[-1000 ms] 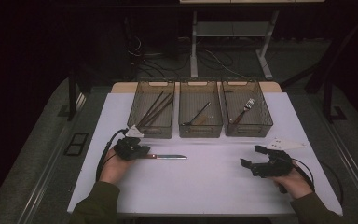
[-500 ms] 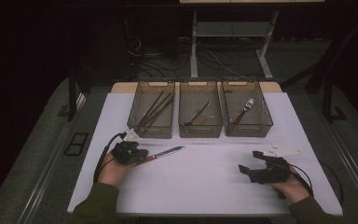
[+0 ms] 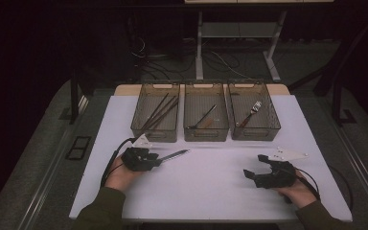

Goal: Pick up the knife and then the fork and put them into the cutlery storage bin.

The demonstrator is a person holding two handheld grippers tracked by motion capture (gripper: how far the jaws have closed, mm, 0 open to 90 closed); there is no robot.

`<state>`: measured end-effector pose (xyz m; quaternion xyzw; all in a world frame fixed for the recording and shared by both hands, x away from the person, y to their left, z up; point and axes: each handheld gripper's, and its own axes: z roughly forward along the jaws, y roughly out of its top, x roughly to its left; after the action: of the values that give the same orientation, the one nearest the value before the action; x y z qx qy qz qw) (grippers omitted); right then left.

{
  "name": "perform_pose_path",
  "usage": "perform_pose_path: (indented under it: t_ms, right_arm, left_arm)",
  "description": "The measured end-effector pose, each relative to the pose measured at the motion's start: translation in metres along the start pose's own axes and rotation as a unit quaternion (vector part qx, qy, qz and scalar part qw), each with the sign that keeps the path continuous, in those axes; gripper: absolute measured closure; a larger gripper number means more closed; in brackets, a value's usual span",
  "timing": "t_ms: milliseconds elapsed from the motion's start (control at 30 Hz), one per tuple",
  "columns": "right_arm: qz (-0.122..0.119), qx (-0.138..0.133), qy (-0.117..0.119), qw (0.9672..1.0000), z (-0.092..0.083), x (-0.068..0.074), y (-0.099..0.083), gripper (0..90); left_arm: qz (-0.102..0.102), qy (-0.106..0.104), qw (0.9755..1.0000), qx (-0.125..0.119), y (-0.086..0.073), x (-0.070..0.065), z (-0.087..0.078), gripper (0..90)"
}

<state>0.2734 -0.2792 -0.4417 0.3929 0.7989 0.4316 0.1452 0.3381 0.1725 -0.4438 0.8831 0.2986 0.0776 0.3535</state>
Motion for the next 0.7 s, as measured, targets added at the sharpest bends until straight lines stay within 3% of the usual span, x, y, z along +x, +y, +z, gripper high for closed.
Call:
perform_pose_path:
  t_ms: [200,500,567,700]
  right_arm:
    - [-0.005,-0.002,0.004,1.0000,0.000,0.001,0.000,16.6]
    - [-0.003,-0.005,0.017,0.9998,0.001,0.000,0.001,16.6]
    - [-0.002,-0.006,0.018,0.9998,0.001,-0.001,0.001,16.6]
    - [-0.003,0.001,0.022,0.9997,0.001,-0.001,0.003,16.6]
  left_arm:
    - [0.026,0.000,0.9997,0.005,0.000,-0.002,0.000,74.2]
    - [0.034,0.004,0.9994,0.009,0.001,-0.005,0.000,77.2]
    - [0.034,-0.007,0.9993,0.010,0.002,-0.006,0.000,77.2]
    - [0.042,-0.005,0.9991,0.007,0.006,-0.013,-0.001,77.3]
